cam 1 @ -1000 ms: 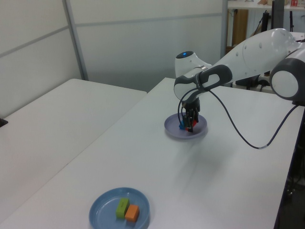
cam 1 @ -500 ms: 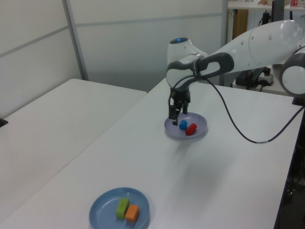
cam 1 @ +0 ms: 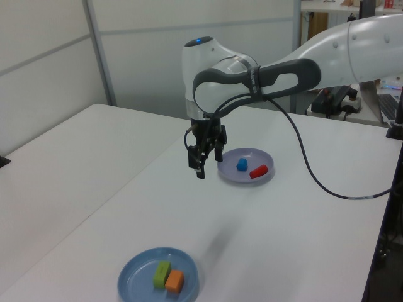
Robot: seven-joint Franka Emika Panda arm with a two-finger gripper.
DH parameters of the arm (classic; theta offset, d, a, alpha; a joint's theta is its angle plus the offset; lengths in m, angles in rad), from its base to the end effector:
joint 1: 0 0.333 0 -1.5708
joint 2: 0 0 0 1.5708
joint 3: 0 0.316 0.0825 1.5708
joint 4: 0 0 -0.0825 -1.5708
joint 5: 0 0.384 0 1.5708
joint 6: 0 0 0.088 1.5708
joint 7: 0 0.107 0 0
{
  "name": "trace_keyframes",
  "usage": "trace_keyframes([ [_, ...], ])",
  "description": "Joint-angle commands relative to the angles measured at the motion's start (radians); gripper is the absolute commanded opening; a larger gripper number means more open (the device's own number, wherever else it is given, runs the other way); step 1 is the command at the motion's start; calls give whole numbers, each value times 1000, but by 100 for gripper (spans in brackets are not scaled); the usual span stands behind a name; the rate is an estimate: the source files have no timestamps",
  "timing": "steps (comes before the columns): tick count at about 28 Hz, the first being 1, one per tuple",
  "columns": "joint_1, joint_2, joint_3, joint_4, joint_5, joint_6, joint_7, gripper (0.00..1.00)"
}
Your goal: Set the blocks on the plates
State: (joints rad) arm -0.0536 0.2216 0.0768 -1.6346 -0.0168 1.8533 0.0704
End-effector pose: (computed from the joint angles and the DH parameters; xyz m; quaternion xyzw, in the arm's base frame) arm 0.6292 0.0095 0.4873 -0.9998 0.0222 0.0011 0.0003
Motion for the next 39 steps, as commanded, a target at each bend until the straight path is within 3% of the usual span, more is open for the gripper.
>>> trace_keyframes([
  [1, 15, -88, 20, -59, -54, -34, 89, 100],
  [11, 26, -166, 17, -30, -57, -149, 103, 100],
  [17, 27, -185, -23, -11, -46, -163, 88, 100],
  [39, 26, -186, -23, 13, -31, -158, 81, 100],
])
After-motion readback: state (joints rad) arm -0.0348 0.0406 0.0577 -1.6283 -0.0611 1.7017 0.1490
